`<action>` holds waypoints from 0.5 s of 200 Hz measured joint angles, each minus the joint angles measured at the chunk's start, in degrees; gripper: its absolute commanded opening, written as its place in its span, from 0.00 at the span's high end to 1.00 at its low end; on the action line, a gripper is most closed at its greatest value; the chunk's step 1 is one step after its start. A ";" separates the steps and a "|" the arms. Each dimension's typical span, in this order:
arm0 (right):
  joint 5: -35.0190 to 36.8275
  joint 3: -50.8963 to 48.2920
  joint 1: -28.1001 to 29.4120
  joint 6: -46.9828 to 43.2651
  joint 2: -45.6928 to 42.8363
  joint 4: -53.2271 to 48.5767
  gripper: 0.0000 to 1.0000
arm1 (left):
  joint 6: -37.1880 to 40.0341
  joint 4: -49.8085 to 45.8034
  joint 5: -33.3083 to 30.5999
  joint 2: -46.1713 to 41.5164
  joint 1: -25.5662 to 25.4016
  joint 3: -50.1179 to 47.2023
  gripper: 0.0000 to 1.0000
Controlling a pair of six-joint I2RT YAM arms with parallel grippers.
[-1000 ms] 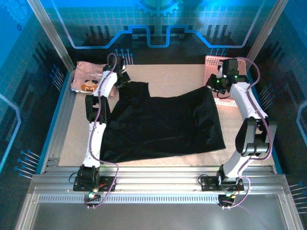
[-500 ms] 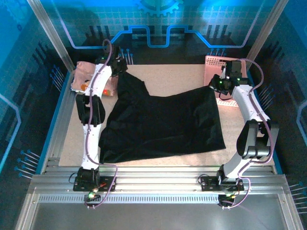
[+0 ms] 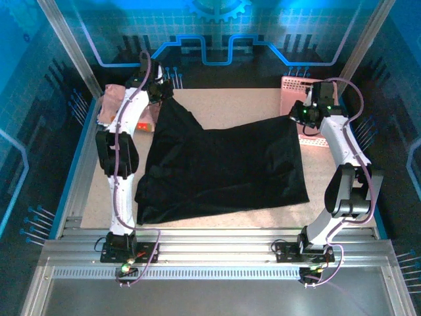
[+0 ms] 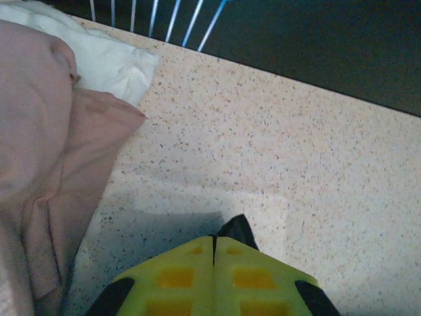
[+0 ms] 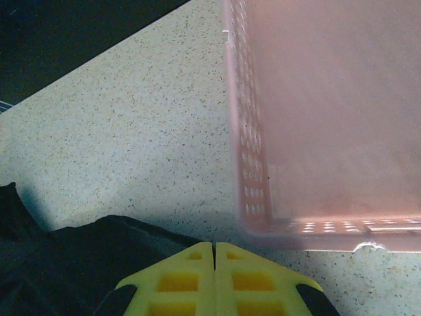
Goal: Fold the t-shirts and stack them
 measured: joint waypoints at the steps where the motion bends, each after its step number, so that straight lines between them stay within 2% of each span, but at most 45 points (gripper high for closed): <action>1: 0.02 -0.02 0.00 -0.02 0.00 0.00 1.00 | 0.00 0.09 0.07 -0.11 0.00 -0.26 1.00; 43: 0.37 -3.96 -0.07 -0.35 -1.38 0.00 1.00 | 0.72 3.50 1.92 -8.98 0.02 -12.61 1.00; 100: 0.72 -11.19 -1.84 -0.59 -8.28 -0.94 1.00 | 1.27 9.44 3.26 -33.53 0.02 -38.16 1.00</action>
